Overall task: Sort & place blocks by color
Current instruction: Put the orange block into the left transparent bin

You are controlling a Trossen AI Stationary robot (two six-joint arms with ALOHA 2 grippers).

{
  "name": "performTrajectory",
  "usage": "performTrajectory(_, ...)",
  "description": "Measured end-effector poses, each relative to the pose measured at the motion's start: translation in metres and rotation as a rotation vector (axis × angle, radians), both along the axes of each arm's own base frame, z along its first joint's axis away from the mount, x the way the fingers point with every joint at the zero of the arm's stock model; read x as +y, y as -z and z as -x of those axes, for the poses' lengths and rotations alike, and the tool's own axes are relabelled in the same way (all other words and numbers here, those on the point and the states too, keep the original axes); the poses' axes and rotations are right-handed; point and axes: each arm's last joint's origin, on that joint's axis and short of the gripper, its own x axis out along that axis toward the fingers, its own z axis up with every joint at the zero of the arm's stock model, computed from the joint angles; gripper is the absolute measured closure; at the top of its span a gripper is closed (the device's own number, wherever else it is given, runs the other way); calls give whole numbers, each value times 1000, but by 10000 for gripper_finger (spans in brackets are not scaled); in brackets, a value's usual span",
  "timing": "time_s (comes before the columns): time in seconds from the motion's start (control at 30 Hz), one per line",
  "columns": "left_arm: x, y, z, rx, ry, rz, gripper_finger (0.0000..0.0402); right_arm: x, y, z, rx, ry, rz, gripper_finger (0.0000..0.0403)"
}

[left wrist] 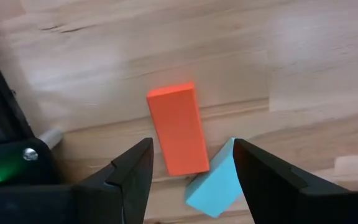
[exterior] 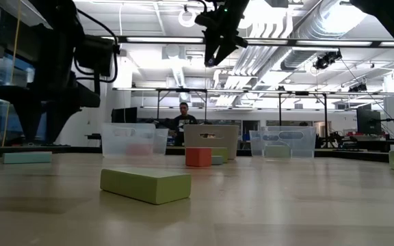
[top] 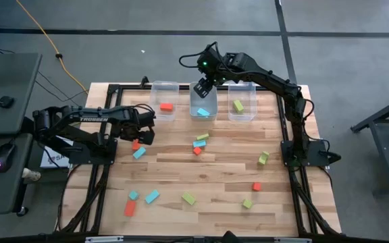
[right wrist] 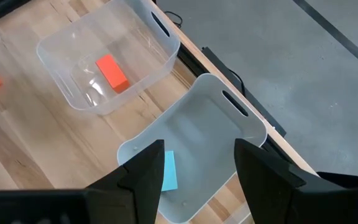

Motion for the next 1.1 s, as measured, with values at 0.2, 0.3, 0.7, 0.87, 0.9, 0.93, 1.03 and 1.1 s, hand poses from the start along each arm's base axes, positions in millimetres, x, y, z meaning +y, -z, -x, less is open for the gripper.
performTrajectory(0.2,-2,9,5,14,-9,3,202,0,0,0,0,0,0,217)
performTrajectory(0.3,-3,15,7,16,-24,6,202,0,0,0,-1,2,0,217)
performTrajectory(0.7,-3,19,7,-6,-25,-4,202,-1,-1,-1,-19,9,3,217)
performTrajectory(0.87,-3,20,7,3,-15,-9,202,-1,-1,-1,-19,9,2,217)
performTrajectory(0.9,-3,21,7,8,-13,-10,202,-1,-1,-1,-19,9,2,217)
performTrajectory(0.93,-2,21,7,12,-9,-11,202,-1,-1,-1,-18,9,2,217)
performTrajectory(1.03,-1,24,7,24,2,-2,202,-1,-1,-1,-18,9,2,217)
performTrajectory(1.1,-1,25,6,31,2,2,202,-1,-1,-1,-18,9,2,217)
